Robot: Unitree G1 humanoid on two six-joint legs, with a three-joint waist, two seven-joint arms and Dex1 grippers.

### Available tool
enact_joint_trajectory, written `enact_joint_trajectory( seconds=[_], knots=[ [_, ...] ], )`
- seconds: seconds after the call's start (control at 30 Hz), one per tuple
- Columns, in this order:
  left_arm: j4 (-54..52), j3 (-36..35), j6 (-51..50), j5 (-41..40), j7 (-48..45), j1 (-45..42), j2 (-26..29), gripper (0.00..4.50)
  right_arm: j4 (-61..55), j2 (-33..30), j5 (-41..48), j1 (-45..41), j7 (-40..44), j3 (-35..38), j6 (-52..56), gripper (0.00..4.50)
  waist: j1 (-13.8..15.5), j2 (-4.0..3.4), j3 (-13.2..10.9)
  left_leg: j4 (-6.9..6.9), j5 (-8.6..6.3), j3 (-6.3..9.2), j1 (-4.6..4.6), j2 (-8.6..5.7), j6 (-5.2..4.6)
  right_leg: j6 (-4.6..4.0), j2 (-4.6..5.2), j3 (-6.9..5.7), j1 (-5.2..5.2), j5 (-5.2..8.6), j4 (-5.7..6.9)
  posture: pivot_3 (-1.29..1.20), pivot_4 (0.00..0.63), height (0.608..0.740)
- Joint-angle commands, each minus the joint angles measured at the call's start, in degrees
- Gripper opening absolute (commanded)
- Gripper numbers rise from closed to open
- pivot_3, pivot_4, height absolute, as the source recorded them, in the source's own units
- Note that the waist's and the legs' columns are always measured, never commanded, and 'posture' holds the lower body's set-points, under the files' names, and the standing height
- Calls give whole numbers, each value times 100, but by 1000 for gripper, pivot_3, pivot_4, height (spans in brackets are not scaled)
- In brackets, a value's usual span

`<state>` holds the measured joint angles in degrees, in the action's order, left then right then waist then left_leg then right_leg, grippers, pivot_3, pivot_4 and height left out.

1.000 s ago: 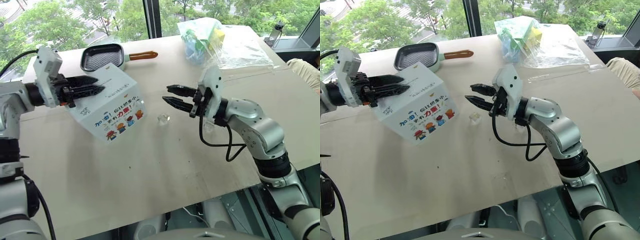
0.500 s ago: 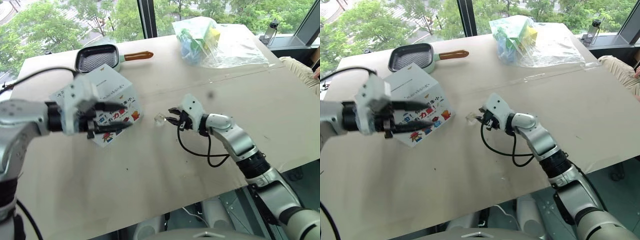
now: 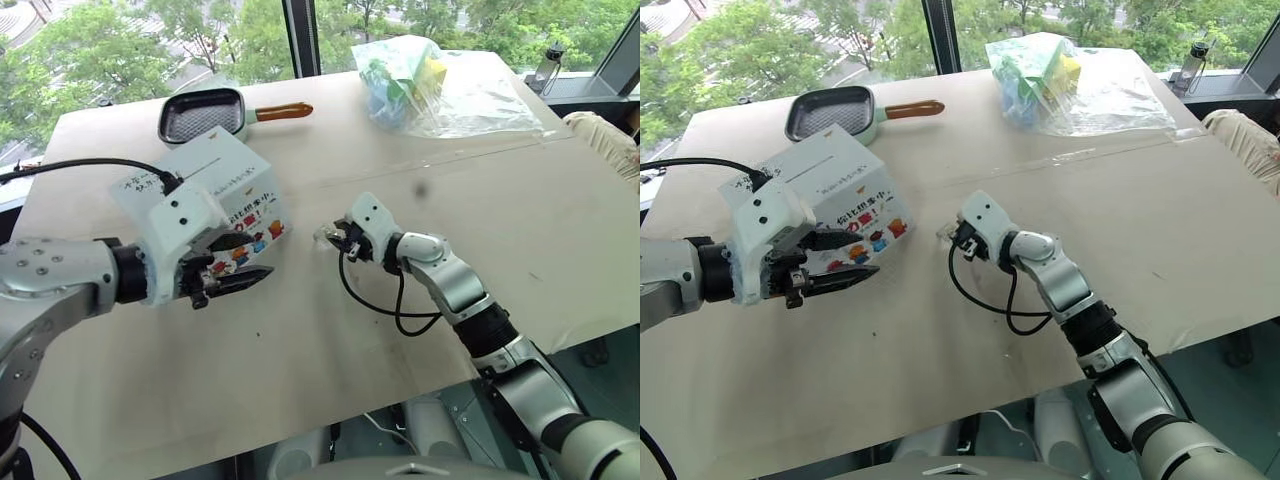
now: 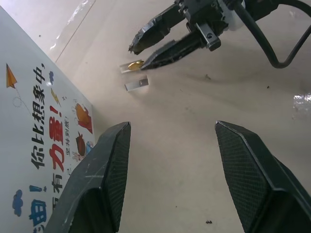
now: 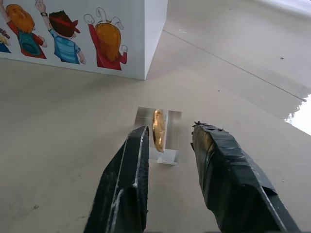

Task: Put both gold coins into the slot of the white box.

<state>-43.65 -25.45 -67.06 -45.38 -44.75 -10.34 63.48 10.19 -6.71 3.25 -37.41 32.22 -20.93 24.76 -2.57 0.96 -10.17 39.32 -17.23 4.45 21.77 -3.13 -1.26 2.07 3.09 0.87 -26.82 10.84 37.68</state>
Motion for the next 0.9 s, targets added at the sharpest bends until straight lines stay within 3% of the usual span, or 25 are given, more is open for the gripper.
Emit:
enact_joint_trajectory(
  seconds=[0.03,0.3,0.4,0.53,0.67,0.77,0.9],
  knots=[
    [-155,-314,-65,-143,130,52,17,2811,-75,74,26,-113,44,122,-95,117,2,0,0,0,0,0,0,0,0,0,0,-1,0,0,0,0,150,721],
    [-67,-483,34,-427,435,138,-381,2811,-231,223,263,-38,144,304,56,117,6,0,0,0,0,0,0,0,1,0,1,0,1,0,-2,0,150,721],
    [180,-730,238,-962,778,89,-1251,2811,-736,563,1271,106,447,855,487,117,9,1,3,-3,0,-1,-2,1,1,0,2,0,1,0,-3,0,150,721],
    [362,-770,616,-1055,1133,94,-1864,2811,-1411,963,2388,172,516,1375,1164,117,18,2,4,2,0,7,2,5,2,-1,2,1,2,-1,-2,0,150,721],
    [578,-880,1055,-2126,1921,-252,-2848,2811,-1843,1424,3602,102,283,1927,1874,117,42,6,7,4,0,11,-1,2,2,-1,4,-1,8,-1,-3,0,150,721],
    [677,-807,1556,-2854,2662,-484,-3590,2811,-1995,1549,4180,29,274,2099,2135,117,54,15,13,13,0,16,0,0,2,-2,8,0,12,-2,-2,0,150,721],
    [592,-579,1996,-3451,2986,-472,-3960,2811,-2104,1555,4574,0,166,2124,2292,117,35,16,13,13,0,14,-2,-3,2,-2,8,2,14,-2,0,0,150,721]
  ],
)
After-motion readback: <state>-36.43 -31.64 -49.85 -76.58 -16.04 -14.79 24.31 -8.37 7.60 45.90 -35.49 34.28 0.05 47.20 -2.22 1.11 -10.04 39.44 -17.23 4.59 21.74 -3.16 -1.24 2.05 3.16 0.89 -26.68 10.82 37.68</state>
